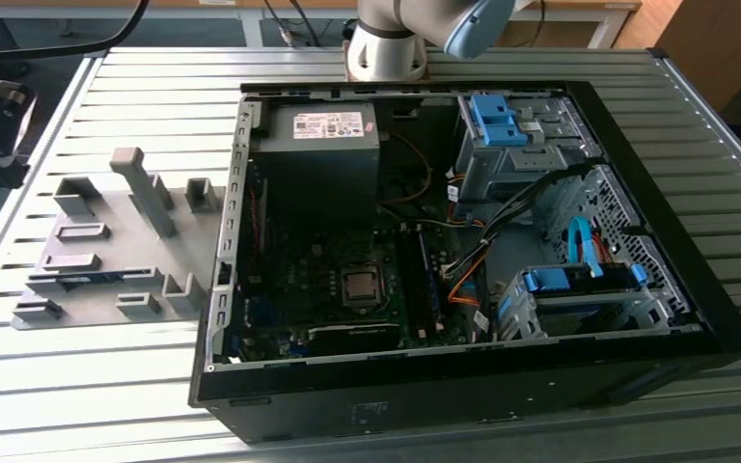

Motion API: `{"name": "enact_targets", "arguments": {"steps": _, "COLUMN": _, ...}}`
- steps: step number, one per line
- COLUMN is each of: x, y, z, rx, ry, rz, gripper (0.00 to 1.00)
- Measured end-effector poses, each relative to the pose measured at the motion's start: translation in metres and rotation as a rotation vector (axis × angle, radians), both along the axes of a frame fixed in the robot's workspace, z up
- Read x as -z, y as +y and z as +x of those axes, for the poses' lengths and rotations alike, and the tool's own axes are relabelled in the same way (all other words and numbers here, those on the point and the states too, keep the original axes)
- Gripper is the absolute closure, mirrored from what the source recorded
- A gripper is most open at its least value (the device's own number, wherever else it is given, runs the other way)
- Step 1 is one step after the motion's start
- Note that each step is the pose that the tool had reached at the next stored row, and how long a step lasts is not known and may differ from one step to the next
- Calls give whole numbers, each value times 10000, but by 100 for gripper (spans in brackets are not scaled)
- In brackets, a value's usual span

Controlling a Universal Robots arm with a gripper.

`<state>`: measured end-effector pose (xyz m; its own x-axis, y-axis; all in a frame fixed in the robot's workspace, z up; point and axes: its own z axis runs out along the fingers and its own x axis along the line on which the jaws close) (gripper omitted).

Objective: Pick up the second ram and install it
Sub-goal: 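Pick up the second ram and move it above second insertion slot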

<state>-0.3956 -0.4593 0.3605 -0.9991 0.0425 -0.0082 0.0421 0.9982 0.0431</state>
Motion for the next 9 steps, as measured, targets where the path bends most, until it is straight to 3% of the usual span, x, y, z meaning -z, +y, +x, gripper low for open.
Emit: {"name": "enact_targets", "arguments": {"steps": 9, "x": 3, "y": -5, "z": -19, "rx": -1052, "ry": 0, "rz": 0, "gripper": 89}}
